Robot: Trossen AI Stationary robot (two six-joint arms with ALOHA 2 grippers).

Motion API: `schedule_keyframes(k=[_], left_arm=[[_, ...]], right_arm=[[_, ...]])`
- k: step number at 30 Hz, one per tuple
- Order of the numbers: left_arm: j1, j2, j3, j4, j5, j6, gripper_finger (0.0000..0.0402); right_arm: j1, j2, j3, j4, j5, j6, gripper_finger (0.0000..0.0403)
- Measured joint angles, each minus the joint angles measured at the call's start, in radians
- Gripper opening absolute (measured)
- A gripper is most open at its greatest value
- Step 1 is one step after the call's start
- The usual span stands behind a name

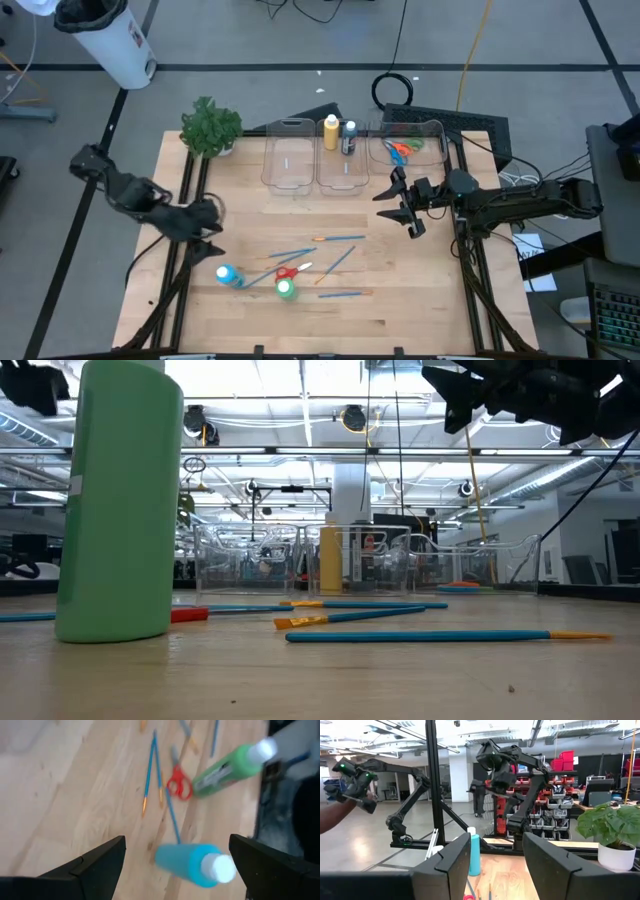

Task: Pick & Place Paint Supplies
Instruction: Put the blue paint bottle into the middle transparent bin

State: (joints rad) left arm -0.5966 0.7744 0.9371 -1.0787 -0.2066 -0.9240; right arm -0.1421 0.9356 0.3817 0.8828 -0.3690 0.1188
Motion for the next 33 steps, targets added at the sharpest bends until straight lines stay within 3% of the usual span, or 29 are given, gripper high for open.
schedule_keyframes(k=[4, 6, 10, 14, 17, 19, 26, 33], left_arm=[[-0.11, -0.038, 0.0, 0.038, -0.204, -0.104, 0.0363], [-0.143, -0.034, 0.0, 0.024, -0.244, -0.125, 0.0363], [-0.171, 0.011, -0.034, 0.003, -0.197, -0.222, 0.0363], [-0.197, 0.049, -0.077, 0.009, 0.019, -0.391, 0.0363], [-0.257, 0.071, -0.097, 0.027, 0.085, -0.515, 0.0363], [-0.312, 0.075, -0.1, 0.038, 0.065, -0.568, 0.0363], [-0.465, 0.141, -0.099, 0.037, -0.177, -0.714, 0.0363], [-0.535, 0.264, -0.099, 0.037, -0.066, -0.84, 0.0363]], right_arm=[[0.0, 0.0, 0.0, 0.002, 0.0, -0.002, 0.0171], [0.0, 0.0, 0.0, 0.005, 0.0, -0.005, 0.0171], [0.0, 0.0, 0.0, 0.006, 0.0, 0.005, 0.0171], [0.0, 0.0, 0.0, 0.006, 0.0, 0.016, 0.0171], [0.0, 0.0, 0.0, 0.007, 0.0, 0.018, 0.0171], [0.0, 0.0, 0.0, 0.007, -0.001, 0.019, 0.0171], [0.0, 0.0, 0.0, 0.006, -0.002, 0.019, 0.0171], [0.0, 0.0, 0.0, 0.007, -0.002, 0.021, 0.0171]])
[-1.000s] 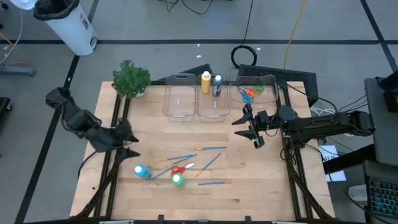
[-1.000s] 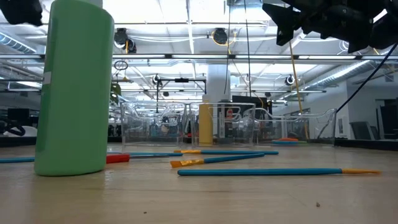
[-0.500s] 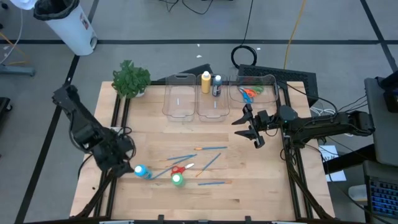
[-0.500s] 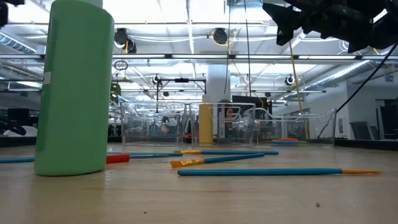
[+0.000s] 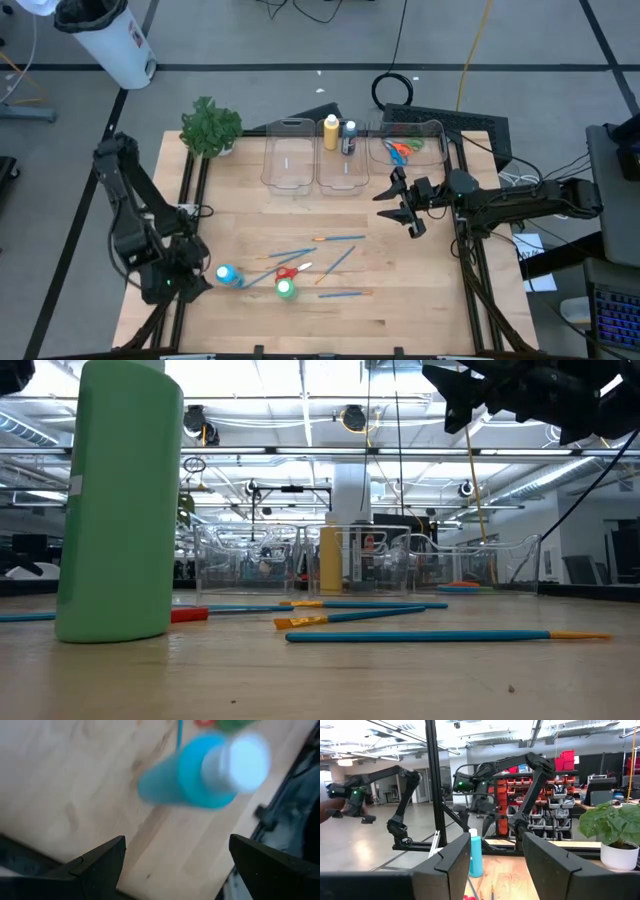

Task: Pick & Place Paint Supplies
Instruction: Put the blue paint bottle into the middle transparent bin

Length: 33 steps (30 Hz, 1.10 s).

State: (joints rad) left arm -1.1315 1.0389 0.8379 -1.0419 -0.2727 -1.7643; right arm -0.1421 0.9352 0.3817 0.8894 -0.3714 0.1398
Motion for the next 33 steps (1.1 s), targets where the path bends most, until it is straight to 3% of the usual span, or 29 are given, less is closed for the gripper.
schedule_keyframes(k=[9, 22, 33], left_arm=[[-0.068, 0.181, 0.0, 0.03, -0.011, -0.197, 0.0363], [-0.052, 0.48, 0.002, 0.104, -0.008, -0.109, 0.0363], [-0.043, 0.642, 0.001, 0.115, -0.333, -0.156, 0.0363]], right_arm=[[0.0, 0.0, 0.0, -0.002, 0.0, 0.005, 0.0171], [0.0, 0.0, 0.0, -0.008, -0.001, 0.036, 0.0171], [0.0, 0.0, 0.0, -0.015, -0.001, 0.032, 0.0171]])
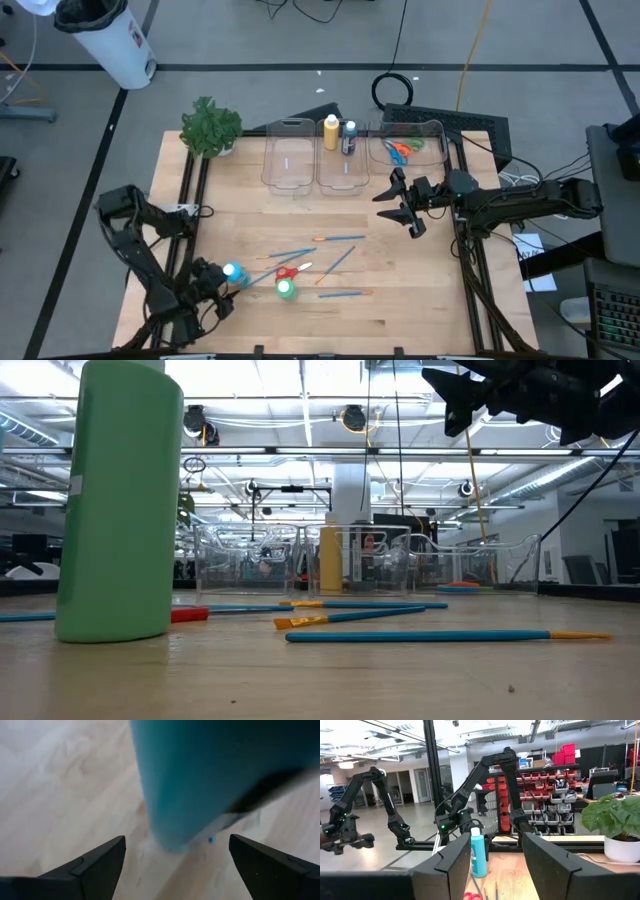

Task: Pick & Place Paint Supplies
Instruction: Put the blue paint bottle into the middle transparent bin

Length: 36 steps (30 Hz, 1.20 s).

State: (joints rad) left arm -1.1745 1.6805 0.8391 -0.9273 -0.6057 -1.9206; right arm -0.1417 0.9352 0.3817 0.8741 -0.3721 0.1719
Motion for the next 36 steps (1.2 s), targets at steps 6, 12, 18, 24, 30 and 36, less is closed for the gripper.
schedule_keyframes(k=[6, 12, 18, 24, 30, 36], left_arm=[[0.01, 0.096, 0.0, 0.014, -0.135, -0.002, 0.0363], [0.01, 0.179, -0.001, 0.028, -0.225, -0.055, 0.0363], [0.016, 0.247, -0.001, 0.025, -0.333, -0.121, 0.0363], [0.048, 0.301, -0.001, 0.047, -0.388, -0.132, 0.0363], [0.083, 0.312, -0.001, 0.054, -0.455, -0.117, 0.0362], [0.088, 0.312, 0.0, 0.052, -0.468, -0.117, 0.0321]], right_arm=[[0.0, 0.0, 0.0, -0.002, 0.0, -0.004, 0.0171], [0.0, 0.0, 0.0, -0.004, 0.0, -0.004, 0.0171], [0.0, 0.0, 0.0, -0.004, 0.0, -0.008, 0.0171], [0.0, 0.0, 0.0, -0.005, 0.0, -0.008, 0.0171], [0.0, 0.0, 0.0, -0.005, 0.0, -0.008, 0.0171], [0.0, 0.0, 0.0, -0.005, 0.0, -0.008, 0.0171]])
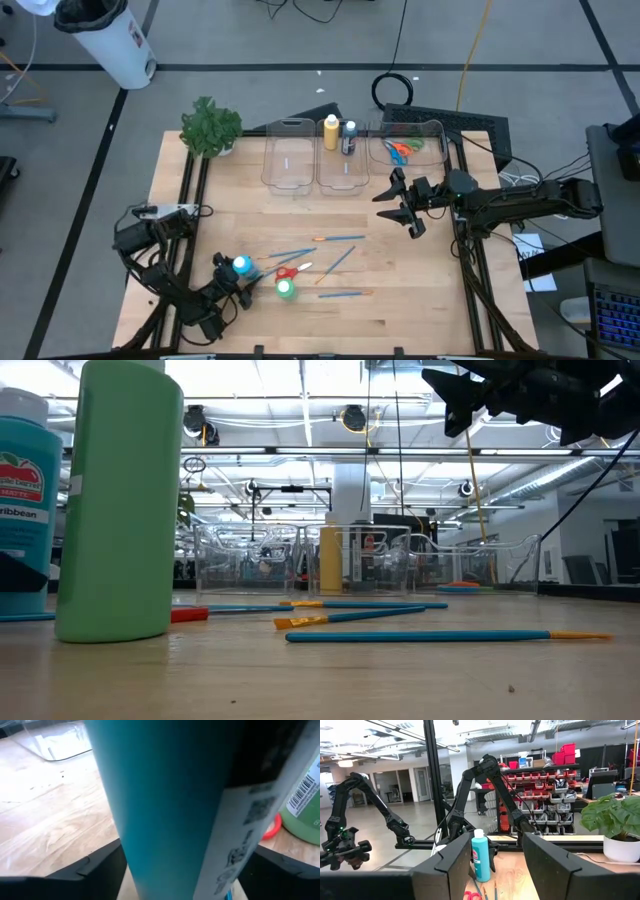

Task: Pick & Place Paint Supplies
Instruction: Put the blue paint bottle into the middle transparent bin

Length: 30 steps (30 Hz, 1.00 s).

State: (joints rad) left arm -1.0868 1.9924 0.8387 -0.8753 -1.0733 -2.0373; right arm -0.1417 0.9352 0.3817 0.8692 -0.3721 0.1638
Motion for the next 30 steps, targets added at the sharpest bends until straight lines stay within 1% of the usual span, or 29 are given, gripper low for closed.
schedule_keyframes(k=[4, 7, 8, 11, 14, 16, 17, 21, 23, 24, 26, 27, 28, 30], left_arm=[[0.0, -0.025, 0.0, -0.023, 0.009, 0.0, 0.0252], [0.0, -0.078, 0.0, -0.068, 0.033, 0.0, 0.0198], [0.0, -0.105, 0.0, -0.083, 0.04, -0.001, 0.0186], [0.004, -0.201, 0.001, -0.14, 0.057, -0.01, 0.0181], [0.023, -0.311, 0.001, -0.18, 0.052, -0.01, 0.0181], [0.048, -0.382, 0.001, -0.198, 0.029, 0.023, 0.0183], [0.066, -0.417, 0.001, -0.196, 0.008, 0.066, 0.0188], [0.162, -0.532, 0.001, -0.119, -0.095, 0.305, 0.0198], [0.228, -0.579, 0.001, -0.026, -0.123, 0.49, 0.0199], [0.265, -0.596, 0.001, 0.042, -0.124, 0.608, 0.02], [0.347, -0.622, 0.001, 0.21, -0.09, 0.869, 0.0201], [0.392, -0.633, 0.001, 0.307, -0.052, 1.015, 0.0201], [0.436, -0.64, 0.001, 0.405, -0.005, 1.151, 0.0201], [0.521, -0.641, 0.001, 0.631, 0.122, 1.413, 0.0202]], right_arm=[[0.0, 0.0, 0.0, 0.0, 0.0, 0.0, 0.0171], [0.0, 0.0, 0.0, 0.0, 0.0, 0.0, 0.0171], [0.0, 0.0, 0.0, 0.0, 0.0, 0.0, 0.0171], [0.0, 0.0, 0.0, 0.0, 0.0, 0.0, 0.0171], [0.0, 0.0, 0.0, 0.0, 0.0, 0.0, 0.0171], [0.0, 0.0, 0.0, 0.0, 0.0, 0.0, 0.0171], [0.0, 0.0, 0.0, 0.0, 0.0, 0.0, 0.0171], [0.0, 0.0, 0.0, 0.0, 0.0, 0.0, 0.0171], [0.0, 0.0, 0.0, 0.0, 0.001, 0.0, 0.0171], [0.0, 0.0, 0.0, 0.0, 0.001, 0.0, 0.0171], [0.0, 0.0, 0.0, 0.0, 0.002, 0.0, 0.0171], [0.0, 0.0, 0.0, 0.0, 0.002, 0.0, 0.0171], [0.0, 0.0, 0.0, 0.0, 0.002, 0.0, 0.0171], [0.0, 0.0, 0.0, 0.0, 0.002, 0.0, 0.0171]])
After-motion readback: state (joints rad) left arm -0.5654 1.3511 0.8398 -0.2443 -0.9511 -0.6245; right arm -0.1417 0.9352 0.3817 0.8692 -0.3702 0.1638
